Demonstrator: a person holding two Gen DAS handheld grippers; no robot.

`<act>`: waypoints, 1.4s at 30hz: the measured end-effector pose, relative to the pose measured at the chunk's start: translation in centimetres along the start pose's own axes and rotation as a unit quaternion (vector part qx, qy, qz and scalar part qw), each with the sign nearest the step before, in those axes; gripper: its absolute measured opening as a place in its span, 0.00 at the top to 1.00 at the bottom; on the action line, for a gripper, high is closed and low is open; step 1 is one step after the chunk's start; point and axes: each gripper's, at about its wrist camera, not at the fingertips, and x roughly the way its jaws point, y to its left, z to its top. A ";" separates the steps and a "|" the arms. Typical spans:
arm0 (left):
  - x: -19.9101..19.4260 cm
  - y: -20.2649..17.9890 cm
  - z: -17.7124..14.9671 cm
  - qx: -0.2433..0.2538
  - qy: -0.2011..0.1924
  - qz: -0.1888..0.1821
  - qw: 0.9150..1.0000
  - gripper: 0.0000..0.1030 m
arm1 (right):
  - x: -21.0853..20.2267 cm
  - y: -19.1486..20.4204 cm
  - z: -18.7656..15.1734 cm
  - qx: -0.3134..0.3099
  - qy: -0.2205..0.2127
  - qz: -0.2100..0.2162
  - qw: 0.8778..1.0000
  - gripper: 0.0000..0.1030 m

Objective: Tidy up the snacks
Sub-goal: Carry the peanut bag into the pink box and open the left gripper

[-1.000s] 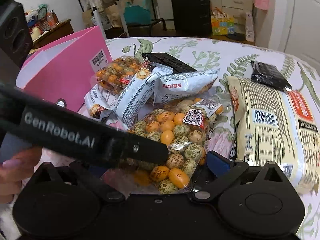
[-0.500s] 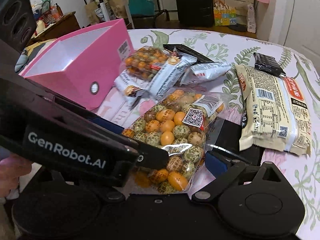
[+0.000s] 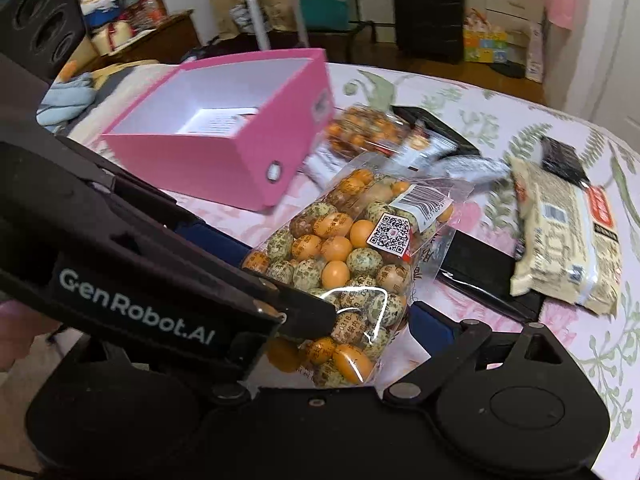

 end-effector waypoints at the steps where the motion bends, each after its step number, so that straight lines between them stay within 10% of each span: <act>1: -0.6 0.2 -0.1 -0.002 -0.002 0.004 1.000 0.44 | -0.2 0.5 0.3 -0.007 0.001 0.005 1.000 0.04; 17: -10.8 8.8 -0.7 -0.084 -0.131 0.068 0.985 0.44 | 0.6 8.3 9.4 -0.132 -0.028 0.076 0.988 0.13; 31: -9.8 21.2 5.3 -0.201 -0.243 0.103 0.943 0.44 | 9.9 12.1 20.8 -0.359 -0.057 0.072 0.929 0.13; 37: -6.2 24.2 5.8 -0.224 -0.210 0.124 0.944 0.44 | 14.2 13.5 20.5 -0.458 -0.034 0.057 0.887 0.13; 42: -4.3 26.7 5.8 -0.259 -0.159 0.108 0.947 0.44 | 16.3 12.9 20.4 -0.453 0.007 0.100 0.886 0.13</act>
